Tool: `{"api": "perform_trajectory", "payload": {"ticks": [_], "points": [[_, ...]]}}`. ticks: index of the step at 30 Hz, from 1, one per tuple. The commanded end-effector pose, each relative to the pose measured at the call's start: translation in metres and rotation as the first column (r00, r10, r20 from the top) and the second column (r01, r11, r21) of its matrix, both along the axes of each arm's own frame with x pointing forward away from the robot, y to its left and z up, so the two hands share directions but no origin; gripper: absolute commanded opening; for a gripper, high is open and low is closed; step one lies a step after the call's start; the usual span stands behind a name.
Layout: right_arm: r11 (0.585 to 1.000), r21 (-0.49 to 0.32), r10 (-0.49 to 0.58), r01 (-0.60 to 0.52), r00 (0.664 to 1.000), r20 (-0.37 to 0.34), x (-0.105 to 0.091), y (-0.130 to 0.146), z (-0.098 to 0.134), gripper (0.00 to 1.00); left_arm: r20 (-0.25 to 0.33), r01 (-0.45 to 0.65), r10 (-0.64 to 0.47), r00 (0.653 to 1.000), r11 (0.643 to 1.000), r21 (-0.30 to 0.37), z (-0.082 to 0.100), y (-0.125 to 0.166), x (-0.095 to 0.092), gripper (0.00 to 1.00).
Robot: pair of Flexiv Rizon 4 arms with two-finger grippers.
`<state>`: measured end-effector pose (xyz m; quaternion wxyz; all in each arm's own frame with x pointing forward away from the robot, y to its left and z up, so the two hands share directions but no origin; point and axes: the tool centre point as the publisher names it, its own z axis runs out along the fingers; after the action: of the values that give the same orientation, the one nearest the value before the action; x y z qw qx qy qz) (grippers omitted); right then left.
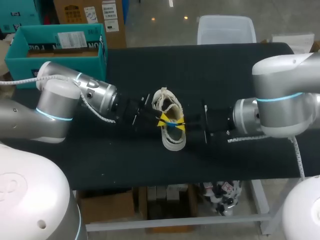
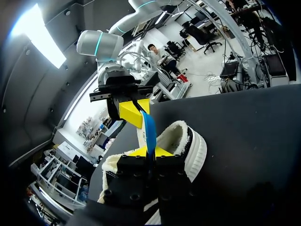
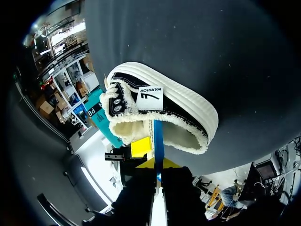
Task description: Open the shoe tongue, take the insole out of the shoe, put the insole back into the shoe, and pack the shoe into the shoebox
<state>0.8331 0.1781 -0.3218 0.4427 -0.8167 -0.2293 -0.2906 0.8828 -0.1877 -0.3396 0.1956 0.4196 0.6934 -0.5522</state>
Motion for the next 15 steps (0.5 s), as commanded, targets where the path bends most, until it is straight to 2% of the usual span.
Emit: {"api": "perform_trajectory", "payload": {"ticks": [1, 2, 3, 4, 6, 9, 10, 11, 12, 15], "points": [[1.000, -0.002, 0.017, -0.017, 1.000, -0.006, 0.0037, 0.0031, -0.0036, 0.00, 0.001, -0.002, 0.002, 1.000, 1.000, -0.002, 0.0019, 0.0007, -0.0038, 0.00], [1.000, -0.002, 0.018, -0.018, 1.000, -0.008, 0.0041, 0.0030, -0.0045, 0.00, 0.001, 0.001, -0.001, 1.000, 1.000, -0.003, 0.0029, 0.0010, -0.0045, 0.00], [1.000, -0.004, 0.018, -0.018, 1.000, -0.012, 0.0044, 0.0029, -0.0053, 0.00, 0.002, 0.004, -0.004, 1.000, 1.000, -0.005, 0.0040, 0.0013, -0.0055, 0.27], [1.000, -0.005, 0.018, -0.018, 1.000, -0.015, 0.0048, 0.0026, -0.0065, 0.00, 0.003, 0.008, -0.008, 1.000, 1.000, -0.009, 0.0054, 0.0018, -0.0069, 0.38], [1.000, -0.006, 0.016, -0.016, 1.000, -0.022, 0.0051, 0.0020, -0.0081, 0.00, 0.005, 0.013, -0.013, 1.000, 1.000, -0.014, 0.0070, 0.0019, -0.0086, 0.44], [1.000, -0.009, 0.016, -0.017, 0.999, -0.029, 0.0059, 0.0016, -0.0095, 0.00, 0.010, 0.028, -0.028, 1.000, 0.999, -0.023, 0.0095, 0.0004, -0.0114, 0.35], [1.000, -0.010, 0.017, -0.017, 0.999, -0.031, 0.0063, 0.0015, -0.0100, 0.00, 0.011, 0.033, -0.032, 0.999, 0.999, -0.023, 0.0099, -0.0007, -0.0122, 0.22], [1.000, -0.010, 0.017, -0.017, 0.999, -0.032, 0.0066, 0.0013, -0.0104, 0.00, 0.013, 0.034, -0.034, 0.999, 0.999, -0.020, 0.0100, -0.0015, -0.0126, 0.16], [1.000, -0.010, 0.016, -0.017, 0.999, -0.034, 0.0069, 0.0012, -0.0108, 0.00, 0.014, 0.035, -0.035, 0.999, 0.999, -0.019, 0.0097, -0.0028, -0.0129, 0.00], [1.000, -0.015, 0.016, -0.017, 0.999, -0.037, 0.0077, 0.0006, -0.0117, 0.00, 0.019, 0.037, -0.037, 0.999, 0.999, -0.008, 0.0076, -0.0046, -0.0125, 0.00]]}}
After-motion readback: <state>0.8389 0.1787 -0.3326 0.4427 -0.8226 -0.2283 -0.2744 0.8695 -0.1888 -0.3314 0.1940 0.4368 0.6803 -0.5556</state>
